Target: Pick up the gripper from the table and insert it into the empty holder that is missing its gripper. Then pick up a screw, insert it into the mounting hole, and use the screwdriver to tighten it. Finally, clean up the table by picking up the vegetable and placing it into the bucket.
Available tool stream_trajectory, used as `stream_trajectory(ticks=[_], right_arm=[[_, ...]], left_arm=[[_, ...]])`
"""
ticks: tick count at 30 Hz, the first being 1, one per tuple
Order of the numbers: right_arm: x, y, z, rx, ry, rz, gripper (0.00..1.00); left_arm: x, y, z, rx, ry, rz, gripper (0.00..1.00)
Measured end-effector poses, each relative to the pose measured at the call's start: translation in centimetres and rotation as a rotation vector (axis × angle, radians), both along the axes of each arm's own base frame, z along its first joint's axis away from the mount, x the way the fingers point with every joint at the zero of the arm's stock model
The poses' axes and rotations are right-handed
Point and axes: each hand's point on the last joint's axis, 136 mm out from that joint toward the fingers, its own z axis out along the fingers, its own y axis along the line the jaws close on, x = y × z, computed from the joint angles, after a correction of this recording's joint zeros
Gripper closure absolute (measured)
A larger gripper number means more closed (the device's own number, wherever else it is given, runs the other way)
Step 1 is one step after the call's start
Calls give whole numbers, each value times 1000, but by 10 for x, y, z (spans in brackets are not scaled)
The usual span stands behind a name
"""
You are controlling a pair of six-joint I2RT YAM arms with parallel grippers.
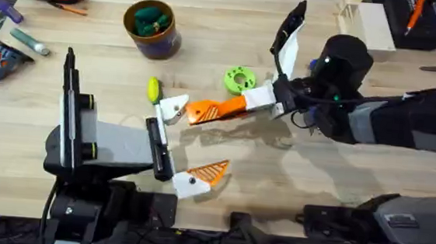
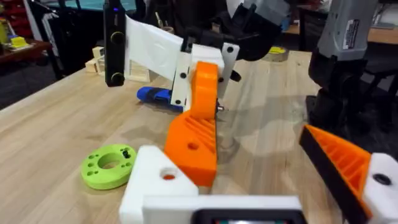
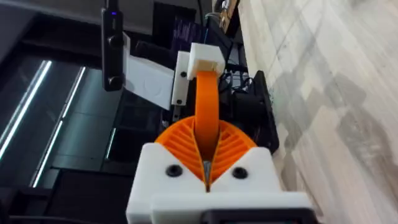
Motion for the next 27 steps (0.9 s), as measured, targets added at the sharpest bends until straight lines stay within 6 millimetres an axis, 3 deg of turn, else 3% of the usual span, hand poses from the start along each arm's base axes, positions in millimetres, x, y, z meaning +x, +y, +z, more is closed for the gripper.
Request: stream_trajectory(ticks=[27], right_arm=[[-1, 3, 0, 1, -10, -1, 989]], left_arm=[[0, 0, 0, 0, 0, 0, 14]])
